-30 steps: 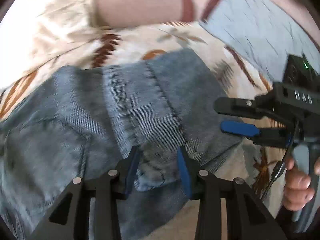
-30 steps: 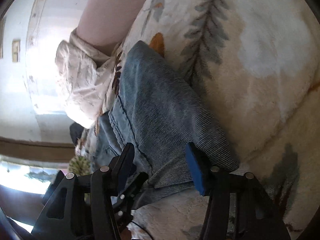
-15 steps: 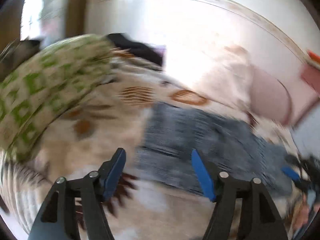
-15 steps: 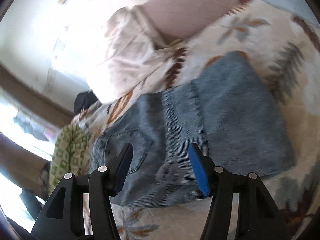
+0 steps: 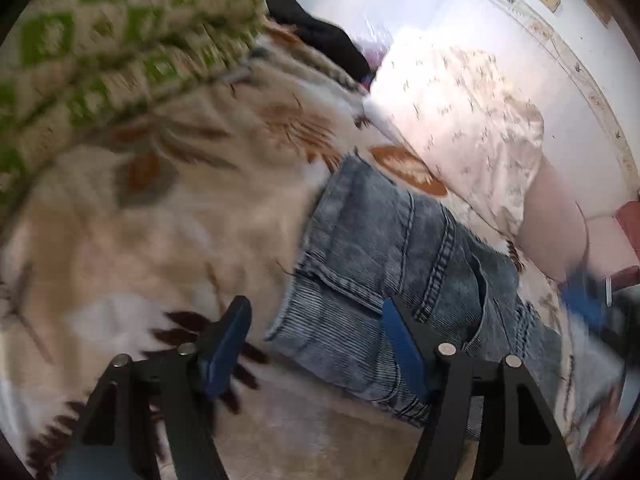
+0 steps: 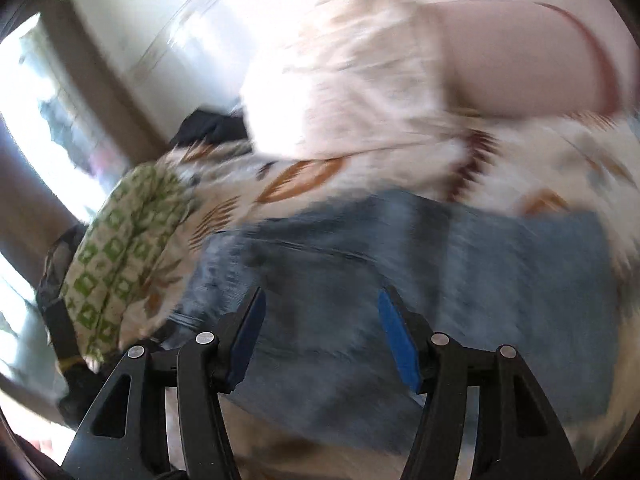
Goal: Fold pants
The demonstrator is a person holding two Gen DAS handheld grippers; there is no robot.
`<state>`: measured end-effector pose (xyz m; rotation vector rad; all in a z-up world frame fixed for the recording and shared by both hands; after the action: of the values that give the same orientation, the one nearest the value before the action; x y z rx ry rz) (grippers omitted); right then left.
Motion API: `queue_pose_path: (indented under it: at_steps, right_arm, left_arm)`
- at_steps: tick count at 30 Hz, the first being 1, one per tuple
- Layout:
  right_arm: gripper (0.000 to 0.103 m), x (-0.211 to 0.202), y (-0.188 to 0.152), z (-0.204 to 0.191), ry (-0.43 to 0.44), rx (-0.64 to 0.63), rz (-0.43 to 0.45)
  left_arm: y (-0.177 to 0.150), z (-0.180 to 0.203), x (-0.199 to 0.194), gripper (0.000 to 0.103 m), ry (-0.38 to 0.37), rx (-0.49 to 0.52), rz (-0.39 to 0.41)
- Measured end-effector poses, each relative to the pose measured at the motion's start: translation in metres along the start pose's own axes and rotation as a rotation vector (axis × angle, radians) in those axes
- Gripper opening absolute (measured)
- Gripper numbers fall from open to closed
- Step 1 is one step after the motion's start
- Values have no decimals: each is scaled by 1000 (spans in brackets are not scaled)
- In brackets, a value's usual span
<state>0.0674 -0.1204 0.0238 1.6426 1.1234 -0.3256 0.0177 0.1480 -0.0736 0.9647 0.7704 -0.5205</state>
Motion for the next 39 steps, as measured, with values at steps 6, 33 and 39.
queue_pose_path:
  at_steps: [6,33,39]
  right_arm:
    - [63,89,70,-80,49,-241,-237]
    - [9,168,65,-101,-120,-346,-356]
    - [9,89,71,-85,-112,-294,-201]
  left_arm:
    - [0,-10,8,42,-27,-53,-50]
    - [6,-4,-5,9,-175,-83,10]
    - [-3,34,-36,9,-259,71,116]
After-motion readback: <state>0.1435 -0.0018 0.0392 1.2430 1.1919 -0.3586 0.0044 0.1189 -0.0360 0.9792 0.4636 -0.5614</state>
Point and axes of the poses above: each gripper's, at about its wrist camera, not at the fingertips, and x roughly the way its jaws point, z to its right, y to its top, the point moved 1 cm from there along x, roughly the way its jaws point, and after that the axes turned 4 degrees about y, right-handed, at the moved point
